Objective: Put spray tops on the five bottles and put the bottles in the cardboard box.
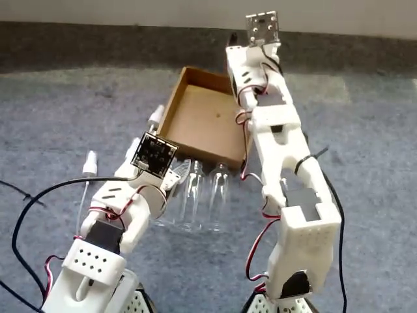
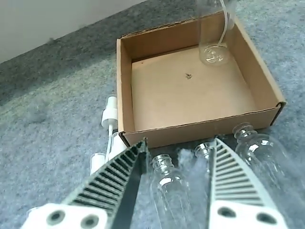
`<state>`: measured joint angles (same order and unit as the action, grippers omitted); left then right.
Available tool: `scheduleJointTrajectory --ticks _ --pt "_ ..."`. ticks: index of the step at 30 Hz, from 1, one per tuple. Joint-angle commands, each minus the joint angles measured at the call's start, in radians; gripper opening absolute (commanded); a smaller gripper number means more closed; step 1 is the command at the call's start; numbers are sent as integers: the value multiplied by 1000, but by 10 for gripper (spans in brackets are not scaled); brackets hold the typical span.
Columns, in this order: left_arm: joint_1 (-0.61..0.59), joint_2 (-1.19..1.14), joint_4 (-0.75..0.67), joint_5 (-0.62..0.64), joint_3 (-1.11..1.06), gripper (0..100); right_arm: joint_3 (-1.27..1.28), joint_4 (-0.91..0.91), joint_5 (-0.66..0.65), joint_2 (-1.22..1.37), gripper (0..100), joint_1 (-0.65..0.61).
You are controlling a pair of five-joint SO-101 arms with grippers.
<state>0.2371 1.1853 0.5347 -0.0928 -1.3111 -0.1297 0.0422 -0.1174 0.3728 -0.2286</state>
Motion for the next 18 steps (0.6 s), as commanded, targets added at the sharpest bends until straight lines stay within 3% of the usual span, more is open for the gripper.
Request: scheduleJointTrajectory --ticks 1,9,14,18 --pt "15 10 -21 3 4 204 -140 58 -2 -71 231 -10" --pt "15 10 -21 3 4 204 -361 303 11 -76 231 -12" --pt "13 10 -21 3 4 204 -590 608 212 -76 231 -12" --pt "8 12 -21 3 4 204 -791 981 354 -74 231 -10"
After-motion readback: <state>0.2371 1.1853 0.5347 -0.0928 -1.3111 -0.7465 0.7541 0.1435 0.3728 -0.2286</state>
